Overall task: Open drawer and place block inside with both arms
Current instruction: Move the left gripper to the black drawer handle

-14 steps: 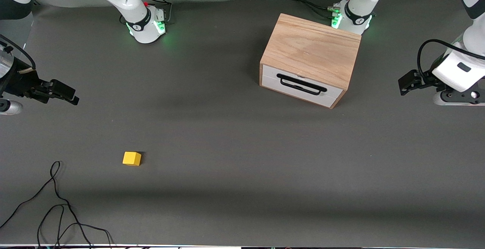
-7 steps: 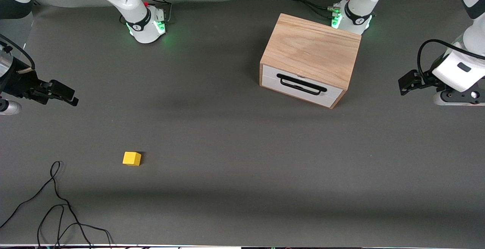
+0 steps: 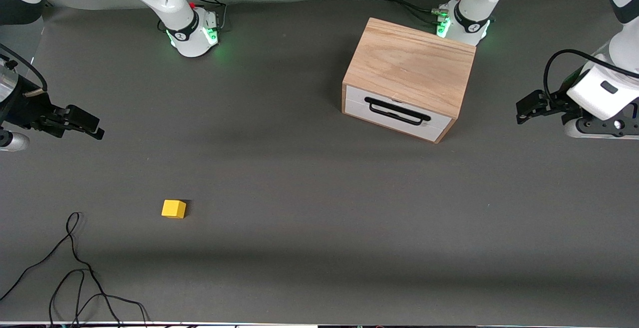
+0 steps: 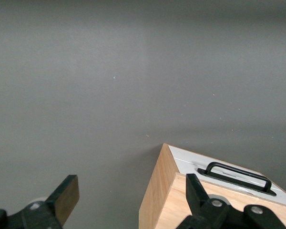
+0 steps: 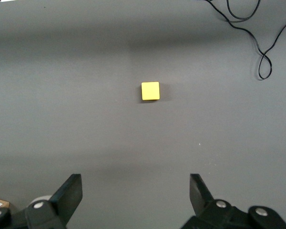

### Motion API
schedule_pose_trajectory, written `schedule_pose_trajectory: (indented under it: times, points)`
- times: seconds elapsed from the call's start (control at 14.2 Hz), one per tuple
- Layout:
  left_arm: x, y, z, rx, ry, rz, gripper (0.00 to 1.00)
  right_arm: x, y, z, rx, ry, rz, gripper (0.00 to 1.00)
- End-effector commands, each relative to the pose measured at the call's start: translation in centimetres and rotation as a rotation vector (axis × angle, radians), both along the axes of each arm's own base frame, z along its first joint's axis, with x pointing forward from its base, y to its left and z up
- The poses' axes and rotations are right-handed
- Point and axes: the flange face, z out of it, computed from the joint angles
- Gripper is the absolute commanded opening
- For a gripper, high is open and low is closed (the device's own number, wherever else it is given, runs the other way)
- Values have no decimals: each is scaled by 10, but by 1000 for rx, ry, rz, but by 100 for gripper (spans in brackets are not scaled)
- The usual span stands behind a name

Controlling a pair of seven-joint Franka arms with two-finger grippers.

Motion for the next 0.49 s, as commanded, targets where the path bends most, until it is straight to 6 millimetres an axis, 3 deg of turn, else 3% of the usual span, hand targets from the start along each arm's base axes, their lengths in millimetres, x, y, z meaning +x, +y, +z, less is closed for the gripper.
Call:
schedule_pose_trajectory:
  times: [0.0,0.28,0.42]
  points:
    - [-13,-16,-4,-3,51,52,100,-2,0,7,3,-14,20,100]
    - [-20,-85,-28,31,116,268,100,-3,-1,7,3,-13,18,100]
    - [-22,-105,-43,53,150,345,100,-2,-2,6,4,-13,15,100]
